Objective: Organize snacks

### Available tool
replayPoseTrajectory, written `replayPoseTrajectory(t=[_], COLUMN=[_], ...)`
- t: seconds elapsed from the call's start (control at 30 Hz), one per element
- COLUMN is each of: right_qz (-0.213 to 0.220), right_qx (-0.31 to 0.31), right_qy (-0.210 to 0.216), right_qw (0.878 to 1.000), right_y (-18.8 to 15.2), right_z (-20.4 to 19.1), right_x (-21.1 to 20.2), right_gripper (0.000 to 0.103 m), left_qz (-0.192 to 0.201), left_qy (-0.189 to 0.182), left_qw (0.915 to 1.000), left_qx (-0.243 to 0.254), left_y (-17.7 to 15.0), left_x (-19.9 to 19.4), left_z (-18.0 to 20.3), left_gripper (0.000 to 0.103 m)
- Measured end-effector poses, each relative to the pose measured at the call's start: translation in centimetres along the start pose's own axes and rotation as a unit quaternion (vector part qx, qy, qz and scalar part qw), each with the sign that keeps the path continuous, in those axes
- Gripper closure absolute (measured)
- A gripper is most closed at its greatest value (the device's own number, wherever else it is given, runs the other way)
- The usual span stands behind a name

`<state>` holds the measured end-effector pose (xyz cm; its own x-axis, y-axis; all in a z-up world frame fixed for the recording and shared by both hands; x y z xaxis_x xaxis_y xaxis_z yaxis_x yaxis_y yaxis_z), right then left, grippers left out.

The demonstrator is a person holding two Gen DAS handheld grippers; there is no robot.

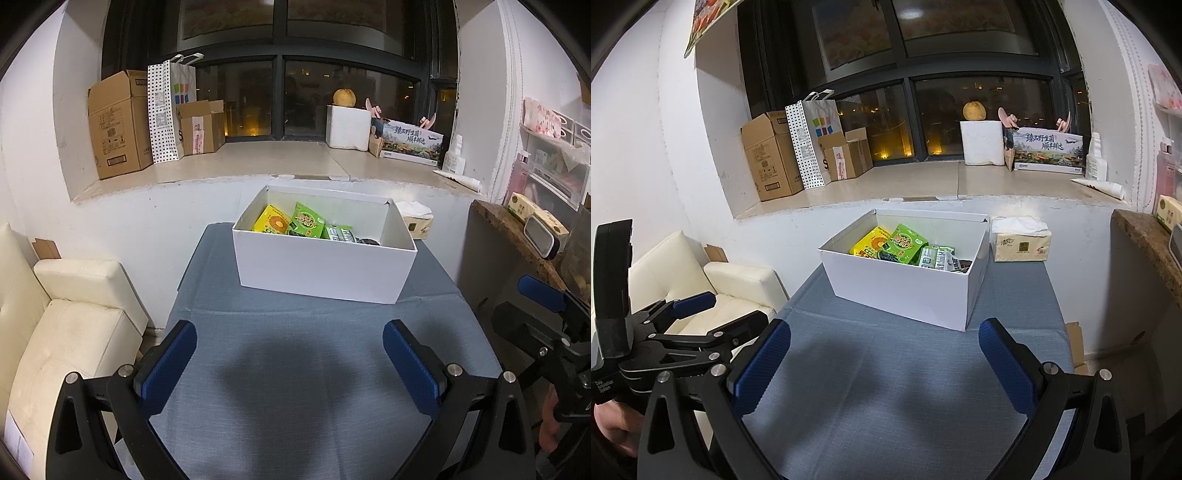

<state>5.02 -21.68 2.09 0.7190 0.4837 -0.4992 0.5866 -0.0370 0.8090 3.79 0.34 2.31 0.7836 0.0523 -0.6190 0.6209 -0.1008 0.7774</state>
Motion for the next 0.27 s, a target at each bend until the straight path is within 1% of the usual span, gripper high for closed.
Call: replayPoseTrajectory(t=[0.27], right_qz=[-0.001], right_qx=[0.000], right_qy=[0.000], right_qw=[1.000], right_y=[-0.03], right_z=[-0.04], right_x=[-0.05], right_gripper=[0.000], left_qz=[0.002], left_qy=[-0.004], left_qw=[1.0000], left_qx=[0.000], left_y=[0.04], left_x=[-0.05], left_z=[0.14], left_gripper=[0.000])
Point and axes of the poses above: each gripper's, at about its wrist camera, not at the fingertips, and x roughly the way its jaws point, z to its right, y to its top, the point moved 1 cm from there along x, roughly the way its jaws point, and after that the axes turned 11 degrees about x, right-handed, at the moved point
